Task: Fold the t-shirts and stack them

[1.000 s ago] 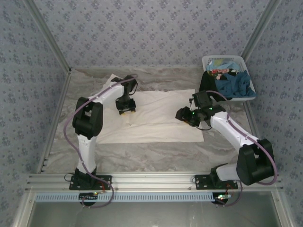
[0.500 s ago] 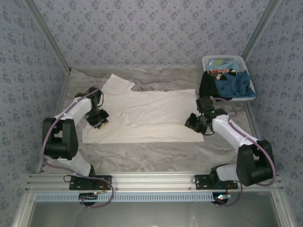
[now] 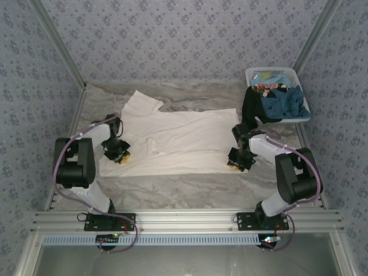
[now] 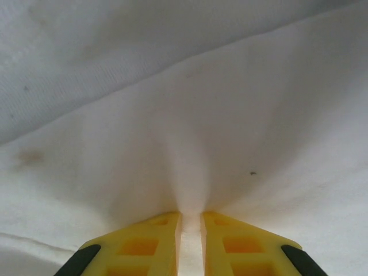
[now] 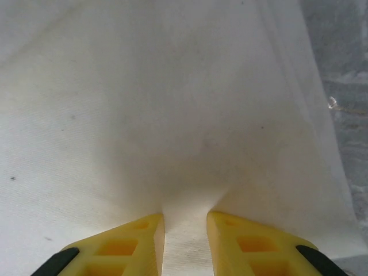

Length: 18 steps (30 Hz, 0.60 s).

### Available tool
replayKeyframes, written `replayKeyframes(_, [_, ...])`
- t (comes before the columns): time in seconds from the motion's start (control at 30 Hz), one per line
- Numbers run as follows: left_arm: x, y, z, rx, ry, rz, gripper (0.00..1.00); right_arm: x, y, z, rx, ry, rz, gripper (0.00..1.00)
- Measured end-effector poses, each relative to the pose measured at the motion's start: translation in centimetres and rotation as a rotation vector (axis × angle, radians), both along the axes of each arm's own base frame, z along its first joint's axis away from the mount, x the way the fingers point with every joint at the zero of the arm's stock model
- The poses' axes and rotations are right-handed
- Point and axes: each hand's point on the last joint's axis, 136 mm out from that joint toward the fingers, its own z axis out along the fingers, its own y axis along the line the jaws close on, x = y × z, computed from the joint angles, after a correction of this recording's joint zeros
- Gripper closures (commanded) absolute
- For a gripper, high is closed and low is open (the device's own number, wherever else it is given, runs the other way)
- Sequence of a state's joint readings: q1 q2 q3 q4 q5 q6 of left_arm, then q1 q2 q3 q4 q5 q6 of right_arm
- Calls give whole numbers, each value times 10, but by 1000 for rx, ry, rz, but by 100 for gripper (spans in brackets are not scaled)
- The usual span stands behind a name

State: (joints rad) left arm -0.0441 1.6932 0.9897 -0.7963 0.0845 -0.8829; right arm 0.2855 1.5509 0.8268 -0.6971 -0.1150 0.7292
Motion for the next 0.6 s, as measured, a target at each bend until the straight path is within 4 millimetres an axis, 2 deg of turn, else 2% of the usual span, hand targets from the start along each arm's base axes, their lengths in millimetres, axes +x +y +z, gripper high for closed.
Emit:
replayKeyframes(0.17, [-32,7,-1,34,17,48,81,-18,3,-1,-32,53,35,69])
replayKeyframes(0.37, [-73,18,1,92,65,76,80,-58,2,0,-65,139,79,66])
replayKeyframes(0.5, [-71,26,3,137,64,55,78,-74,-3,3,-82,178,79,62])
replayKeyframes(0.6, [-48,31,10,169,55,21,76,-70,-5,10,-99,155,82,58])
